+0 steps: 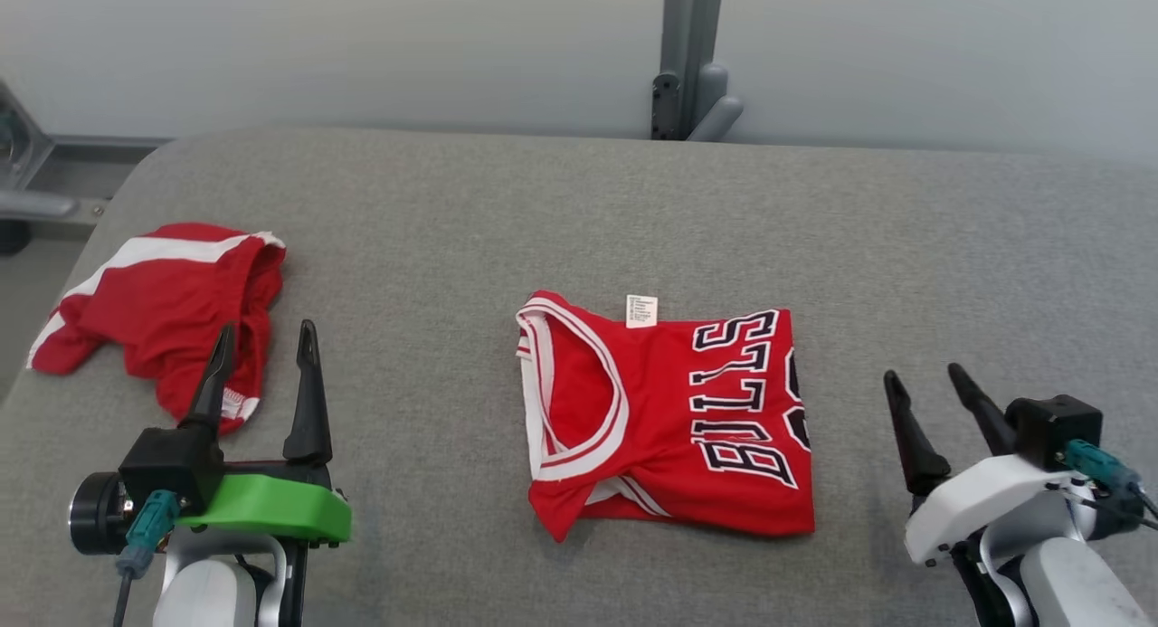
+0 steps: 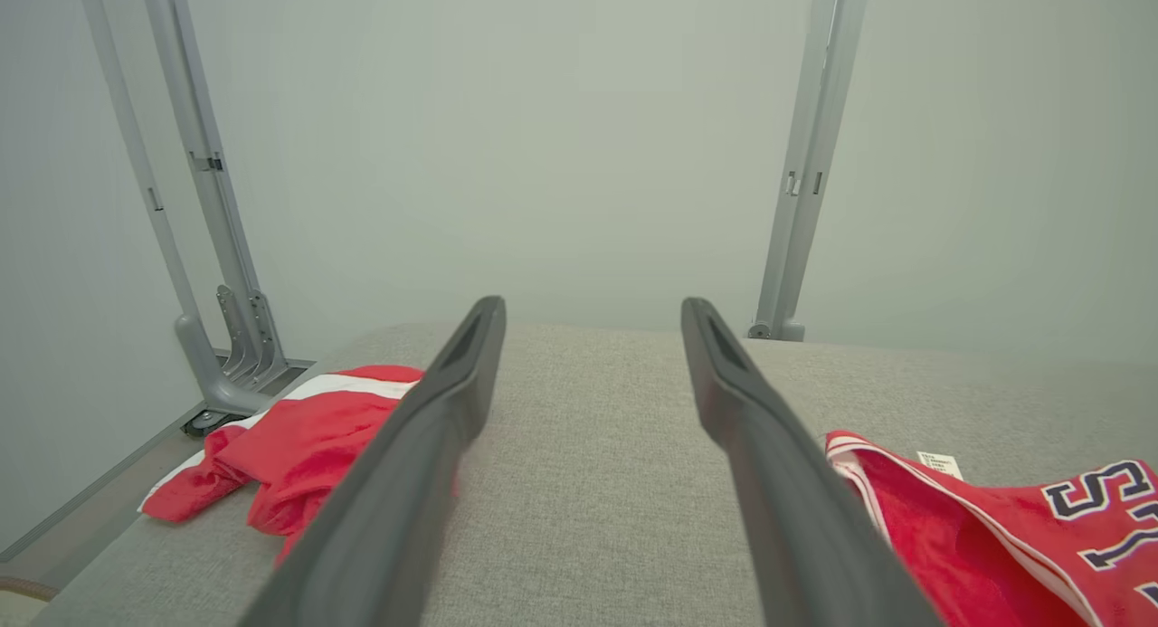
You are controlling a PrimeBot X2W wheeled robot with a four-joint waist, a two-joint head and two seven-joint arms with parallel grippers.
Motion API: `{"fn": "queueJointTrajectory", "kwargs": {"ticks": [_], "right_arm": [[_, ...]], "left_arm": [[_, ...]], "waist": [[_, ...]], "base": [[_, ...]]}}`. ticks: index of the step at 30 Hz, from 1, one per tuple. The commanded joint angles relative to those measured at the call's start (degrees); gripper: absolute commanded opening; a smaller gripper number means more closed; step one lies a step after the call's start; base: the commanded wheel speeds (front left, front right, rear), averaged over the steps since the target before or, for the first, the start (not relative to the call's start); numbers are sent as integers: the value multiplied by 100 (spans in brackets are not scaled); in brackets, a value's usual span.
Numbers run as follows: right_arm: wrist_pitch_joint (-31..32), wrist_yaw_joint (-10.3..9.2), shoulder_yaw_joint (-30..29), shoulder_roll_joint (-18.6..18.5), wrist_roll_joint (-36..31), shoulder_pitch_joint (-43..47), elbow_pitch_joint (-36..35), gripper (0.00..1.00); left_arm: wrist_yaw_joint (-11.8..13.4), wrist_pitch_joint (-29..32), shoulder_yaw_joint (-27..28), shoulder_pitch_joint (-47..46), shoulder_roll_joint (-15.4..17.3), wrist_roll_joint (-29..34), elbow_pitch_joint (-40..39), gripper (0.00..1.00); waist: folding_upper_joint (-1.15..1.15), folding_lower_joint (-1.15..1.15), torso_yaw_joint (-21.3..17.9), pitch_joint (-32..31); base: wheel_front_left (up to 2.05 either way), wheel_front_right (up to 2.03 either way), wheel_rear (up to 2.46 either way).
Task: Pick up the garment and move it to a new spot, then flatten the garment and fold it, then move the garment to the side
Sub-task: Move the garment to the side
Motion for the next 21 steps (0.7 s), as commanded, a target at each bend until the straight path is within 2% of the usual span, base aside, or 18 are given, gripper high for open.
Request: {"fn": "queueJointTrajectory", "kwargs": {"ticks": [1, 7, 14, 15, 16, 17, 21], "right_arm": [[17, -2, 112, -5, 81, -142, 182, 100], [-45, -2, 607, -58, 343, -554, 1047, 100], [53, -2, 1128, -110, 721, -894, 1752, 100], [103, -2, 1214, -133, 815, -949, 1833, 86], [145, -2, 1317, -160, 879, -986, 1911, 40], [146, -2, 1391, -186, 948, -1019, 1955, 0], [24, -5, 1637, -378, 1152, -1168, 1961, 0]], "left_arm": [[-6, -60, -21, -118, -23, 7, 35, 100], [-32, -175, -102, -358, -95, 42, 133, 100], [-37, -229, -125, -454, -138, 41, 229, 100], [-32, -238, -118, -459, -143, 43, 242, 100], [-25, -245, -116, -458, -146, 51, 256, 100], [-19, -250, -112, -453, -145, 62, 270, 100], [-27, -264, -118, -428, -136, 93, 277, 100]], "waist": [[0, 0, 423, 378], [0, 0, 763, 625], [0, 0, 867, 722], [0, 0, 867, 729], [0, 0, 862, 731], [0, 0, 853, 726], [0, 0, 756, 710]], "base": [[0, 0, 0], [0, 0, 0], [0, 0, 0], [0, 0, 0], [0, 0, 0], [0, 0, 0], [0, 0, 0]]}}
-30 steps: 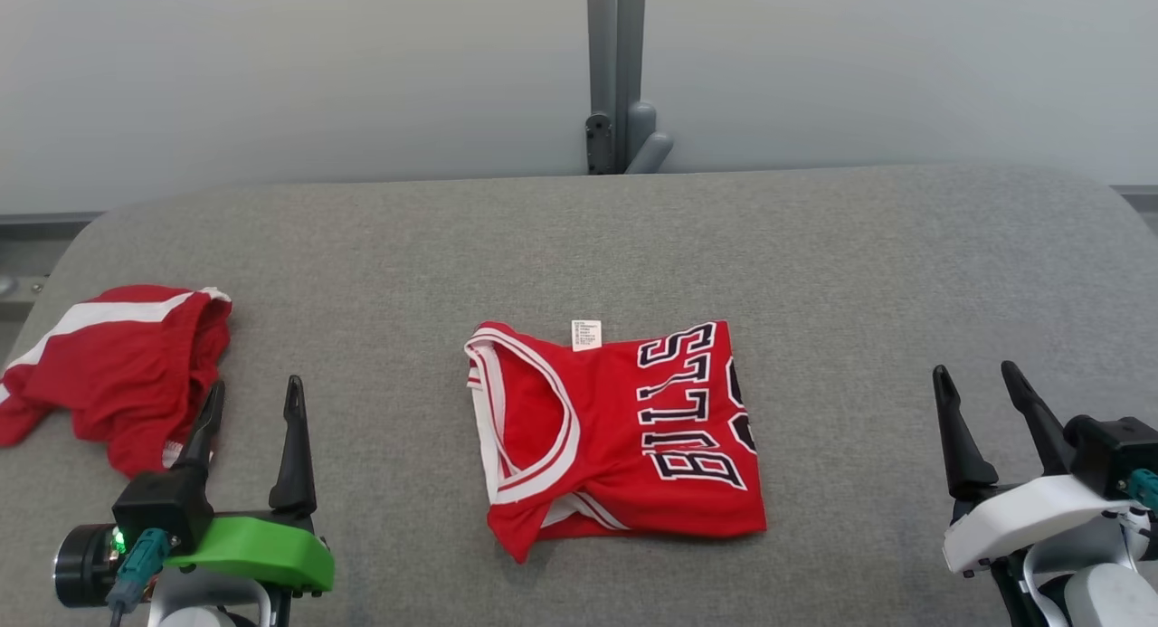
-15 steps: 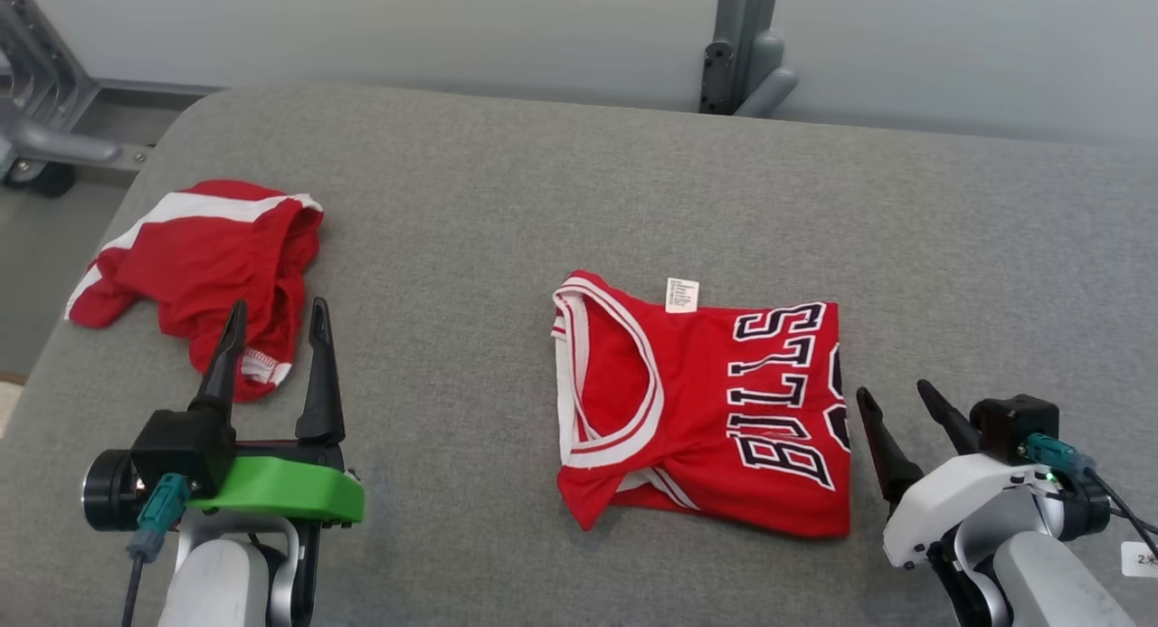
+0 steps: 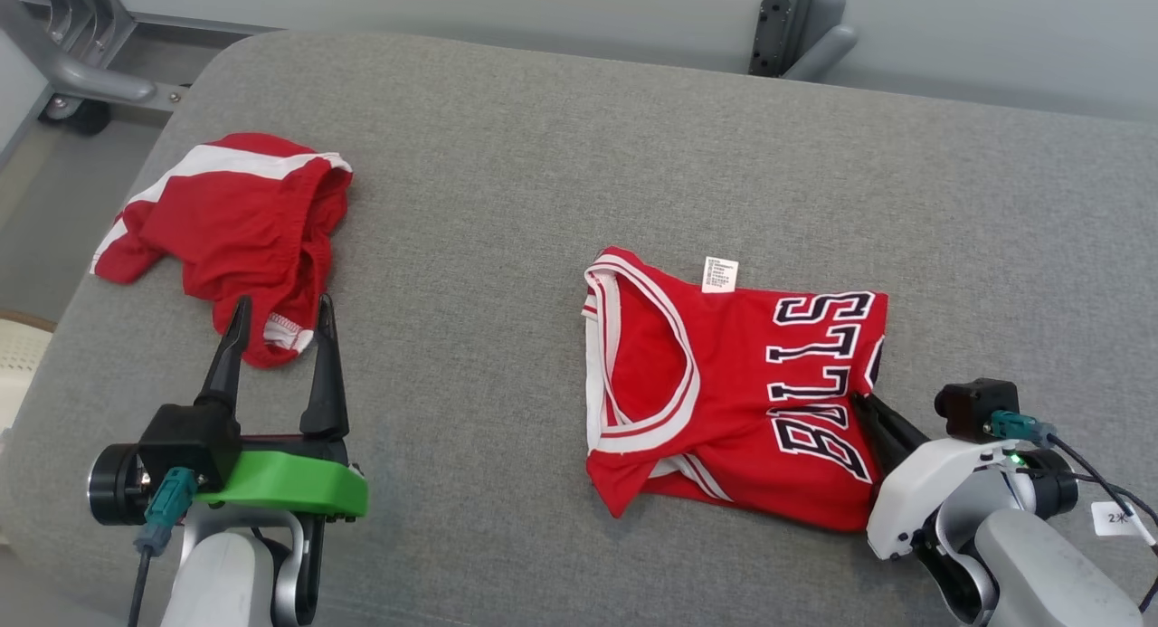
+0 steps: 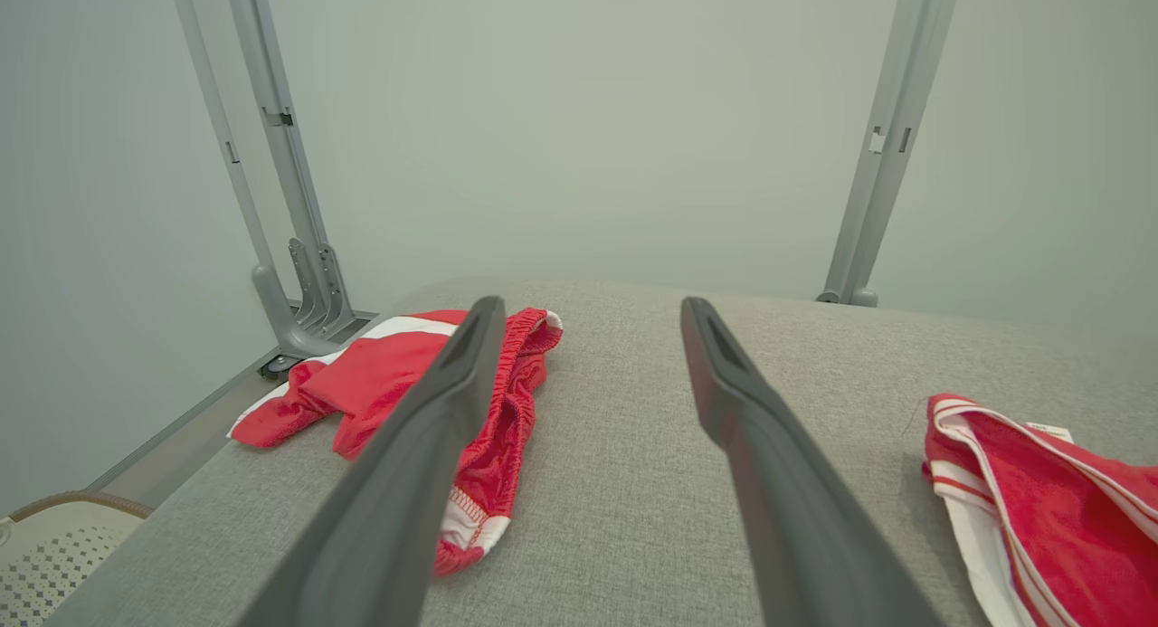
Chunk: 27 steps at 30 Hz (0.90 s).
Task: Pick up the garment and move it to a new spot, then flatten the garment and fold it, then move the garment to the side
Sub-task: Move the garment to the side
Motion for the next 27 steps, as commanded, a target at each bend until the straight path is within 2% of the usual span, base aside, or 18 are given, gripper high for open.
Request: {"fn": "queueJointTrajectory", "kwargs": {"ticks": [1, 5, 8, 13, 18, 23, 27], "right_arm": [[-52, -10, 10, -79, 51, -55, -8, 0], [-248, -10, 223, -342, -65, -220, -308, 0], [-329, -10, 377, -656, -367, -397, -836, 0], [-135, -10, 383, -1080, -731, -461, -1704, 0], [187, -10, 260, -1452, -775, -316, -2301, 0], [245, -10, 92, -1580, -610, -396, -2289, 0], [123, -10, 254, -1577, -458, -729, -1862, 0]], "left_arm": [[-1, -41, 5, -33, 3, 64, -3, 100], [-19, -35, 14, -28, 27, 62, -10, 100], [-6, -38, 40, 0, 42, 71, -90, 100], [-26, -40, 34, -4, 71, 90, -207, 100], [-44, -40, -2, -120, 112, 127, -292, 100], [-49, -32, -30, -269, 190, 168, -390, 100], [-56, 53, -74, -454, 284, 233, -564, 100]], "waist": [[0, 0, -71, -13], [0, 0, -303, -12], [0, 0, -676, 10], [0, 0, -1230, 85], [0, 0, -1834, 245], [0, 0, -2414, 521], [0, 0, -2811, 826]], "base": [[0, 0, 0], [0, 0, 0], [0, 0, 0], [0, 0, 0], [0, 0, 0], [0, 0, 0], [0, 0, 0]]}}
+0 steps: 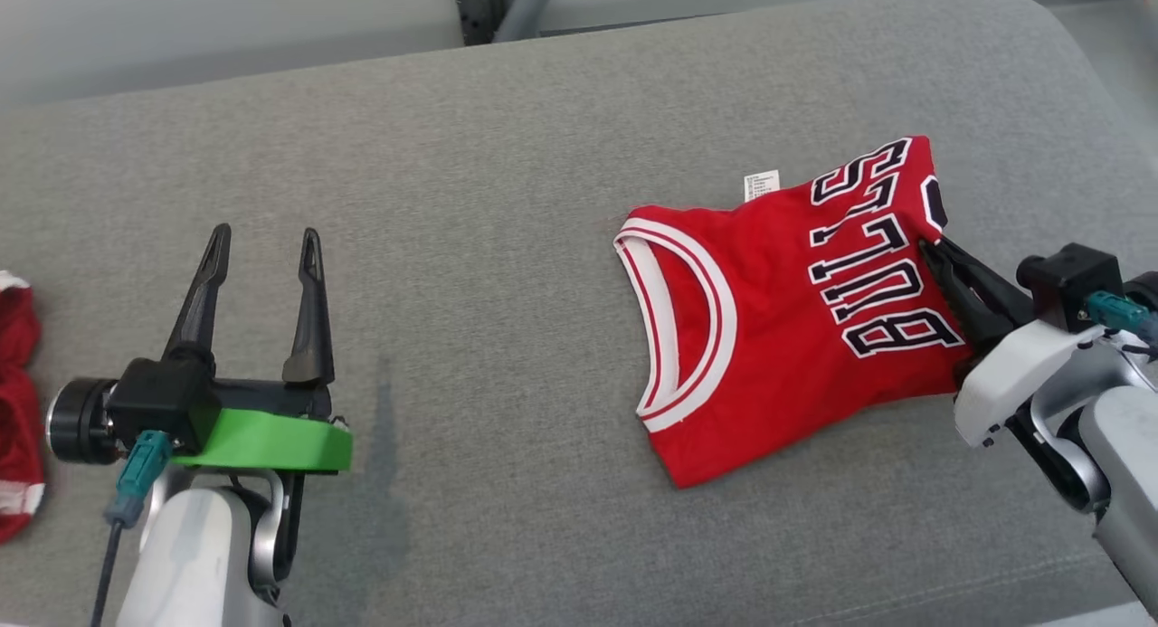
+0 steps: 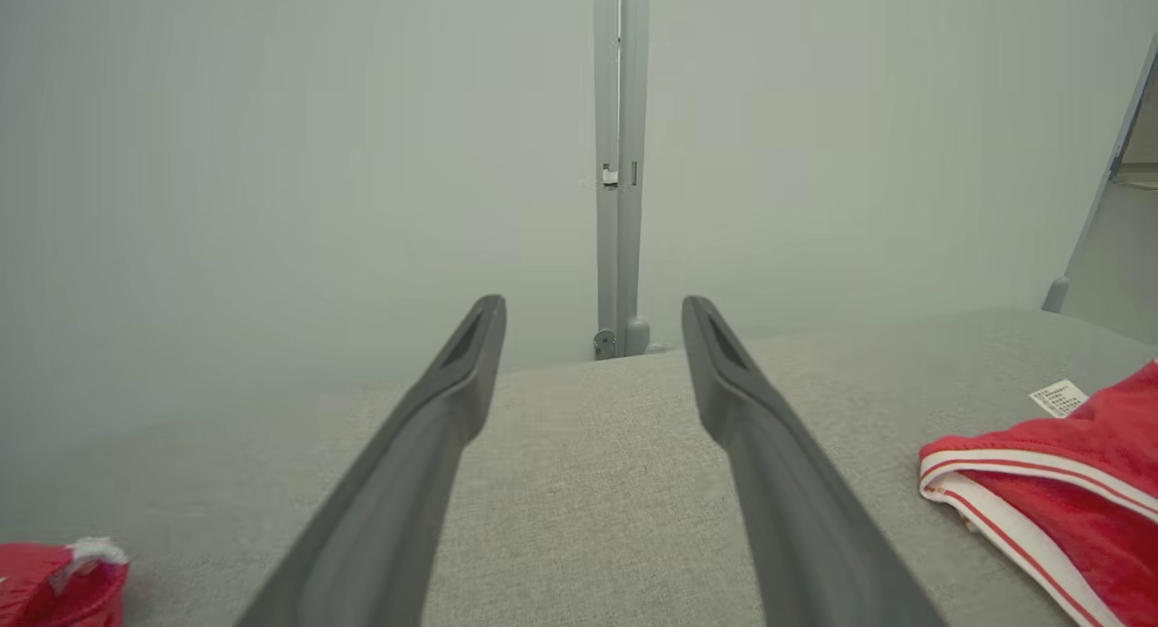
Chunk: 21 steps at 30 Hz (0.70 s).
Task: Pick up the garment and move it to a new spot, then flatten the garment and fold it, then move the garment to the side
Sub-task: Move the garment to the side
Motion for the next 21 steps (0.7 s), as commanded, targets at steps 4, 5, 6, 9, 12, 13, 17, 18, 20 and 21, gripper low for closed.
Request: {"fn": "queueJointTrajectory", "kwargs": {"ticks": [4, 5, 6, 9, 12, 13, 17, 18, 20, 21], "right_arm": [[-318, -10, 392, 50, 214, -749, 759, 0], [-432, -10, 500, 65, 258, -915, 921, 0], [-432, -10, 500, 65, 258, -915, 921, 0], [-667, -10, 741, -43, 380, -1352, 1550, 0], [-855, -10, 852, -200, 492, -1769, 2178, 0], [-895, -10, 867, -248, 530, -1878, 2365, 0], [-1030, -10, 725, -486, 496, -2352, 3046, 0], [-1042, -10, 657, -525, 480, -2472, 3185, 0], [-1062, -10, 559, -578, 423, -2676, 3389, 0], [-1056, -10, 497, -587, 381, -2783, 3437, 0]], "left_arm": [[-40, 186, -61, -358, 187, 124, -276, 100], [-50, 231, -82, -412, 215, 141, -343, 100], [-50, 231, -82, -412, 215, 141, -343, 100], [-73, 391, -153, -574, 288, 215, -542, 100], [-121, 535, -246, -742, 341, 267, -723, 100], [-122, 579, -256, -786, 367, 275, -769, 100], [-163, 720, -324, -956, 455, 328, -936, 100], [-173, 740, -331, -977, 483, 339, -974, 100], [-170, 799, -340, -1033, 521, 361, -1076, 100], [-171, 826, -344, -1064, 537, 363, -1127, 100]], "waist": [[0, 0, -943, 892], [0, 0, -996, 982], [0, 0, -996, 982], [0, 0, -1107, 1259], [0, 0, -1131, 1519], [0, 0, -1140, 1601], [0, 0, -1149, 1864], [0, 0, -1147, 1919], [0, 0, -1135, 2047], [0, 0, -1131, 2105]], "base": [[0, 0, 0], [0, 0, 0], [0, 0, 0], [0, 0, 0], [0, 0, 0], [0, 0, 0], [0, 0, 0], [0, 0, 0], [0, 0, 0], [0, 0, 0]]}}
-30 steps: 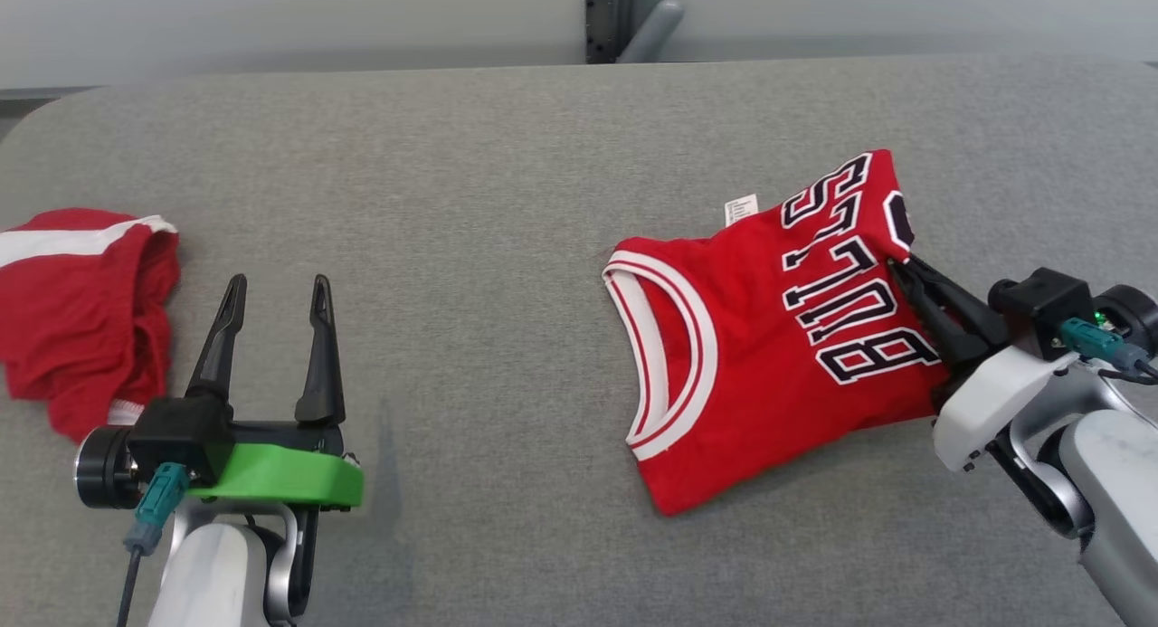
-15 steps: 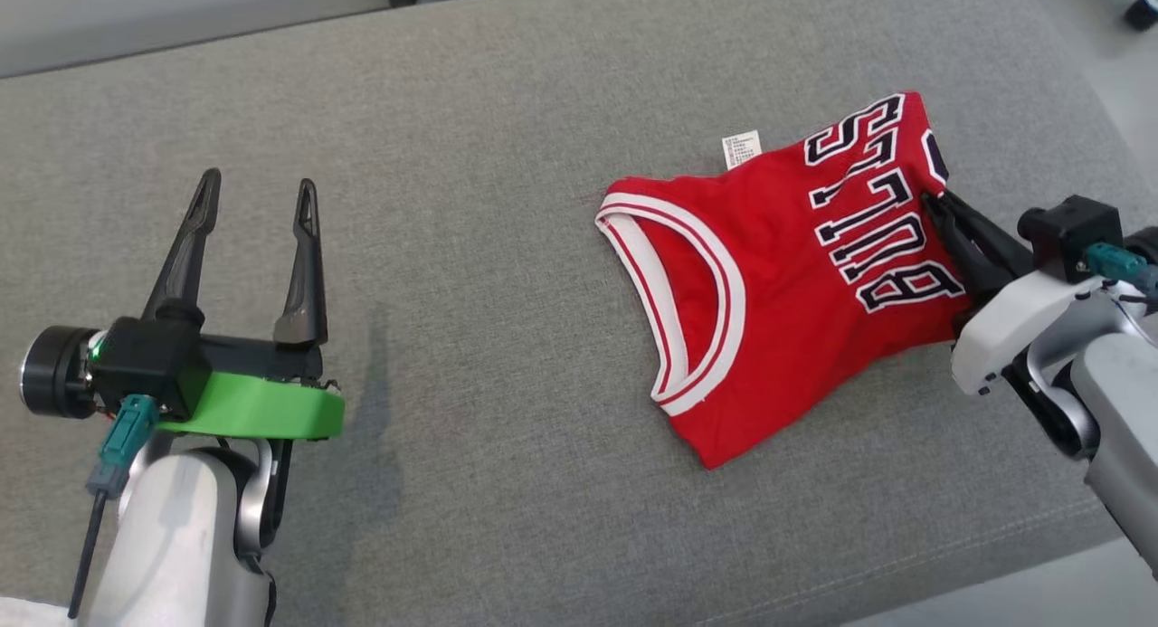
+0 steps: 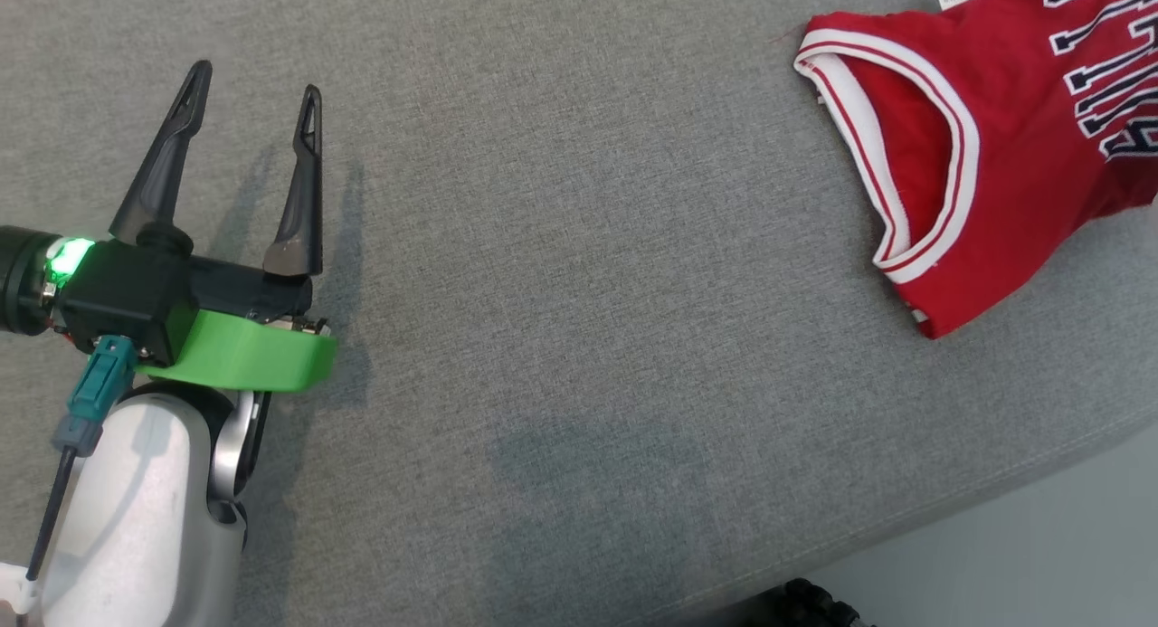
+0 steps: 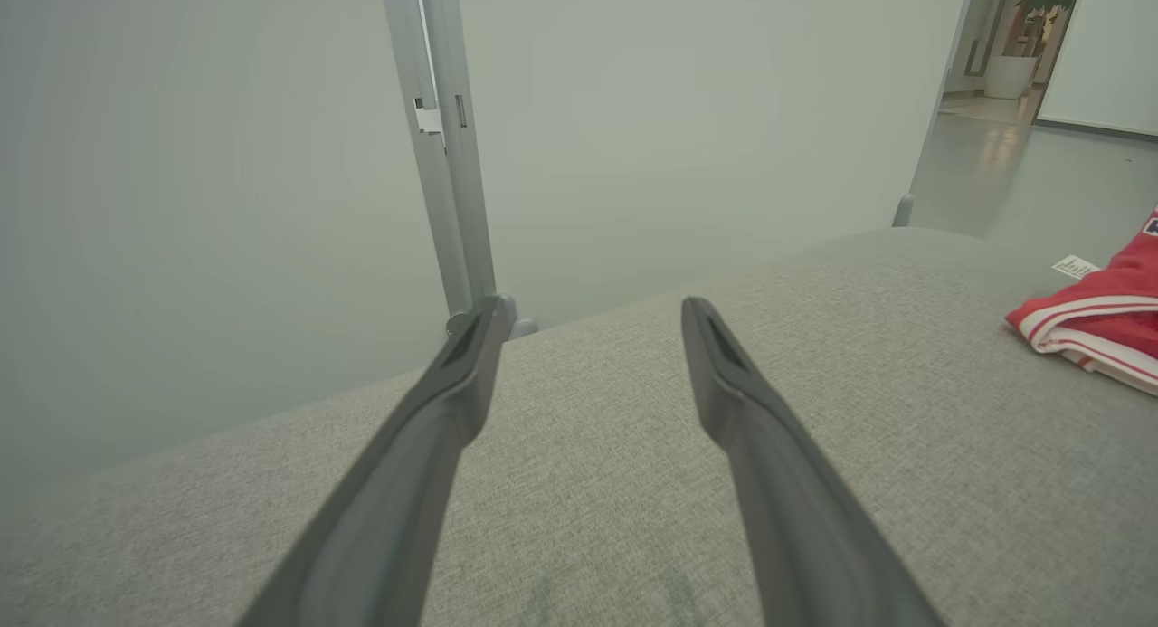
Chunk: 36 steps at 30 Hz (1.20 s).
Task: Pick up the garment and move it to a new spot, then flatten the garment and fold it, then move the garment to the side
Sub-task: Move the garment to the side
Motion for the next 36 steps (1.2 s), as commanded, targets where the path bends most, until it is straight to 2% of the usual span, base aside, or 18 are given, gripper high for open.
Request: {"fn": "queueJointTrajectory", "kwargs": {"ticks": [1, 5, 6, 7, 13, 19, 23, 28, 30, 36], "right_arm": [[-24, -10, -119, -5, -129, -205, -12, 0], [-23, -10, -440, 143, -231, -292, 179, 0], [-22, -10, -473, 190, -188, -263, 344, 43], [-23, -10, -502, 226, -154, -279, 501, 100], [-25, -10, -721, 394, -6, -228, 910, 100], [-25, -10, -1384, 426, 117, 84, 544, 100], [-25, -10, -2014, 534, -27, 468, -110, 100], [-25, -10, -2732, 923, -421, 1218, -1270, 100], [-25, -10, -2823, 1037, -501, 1381, -1481, 100], [-25, -10, -3097, 1703, -910, 2250, -2604, 100]], "left_arm": [[-24, 42, 2, -126, 64, 21, -54, 100], [-36, 108, -8, -206, 130, 43, -118, 100], [-37, 113, -20, -214, 134, 43, -118, 100], [-37, 118, -24, -224, 142, 44, -116, 100], [21, 70, -26, -216, 156, 16, -36, 100], [96, -54, -14, 20, 124, -71, 147, 100], [151, -194, 10, 218, 61, -159, 290, 100], [247, -353, 43, 482, -50, -269, 480, 100], [270, -378, 58, 533, -74, -297, 505, 100], [398, -484, 128, 803, -172, -438, 669, 100]], "waist": [[0, -1, -119, 390], [0, -1, -100, 530], [0, -1, -91, 543], [0, -1, -83, 555], [0, -1, -96, 512], [0, -1, -131, 151], [0, -1, -103, -252], [0, -1, 37, -758], [0, -1, 75, -841], [0, -1, 386, -1271]], "base": [[0, 0, 0], [0, 0, 0], [0, 0, 0], [0, 0, 0], [0, 0, 0], [0, 0, 0], [0, 0, 0], [0, 0, 0], [0, 0, 0], [0, 0, 0]]}}
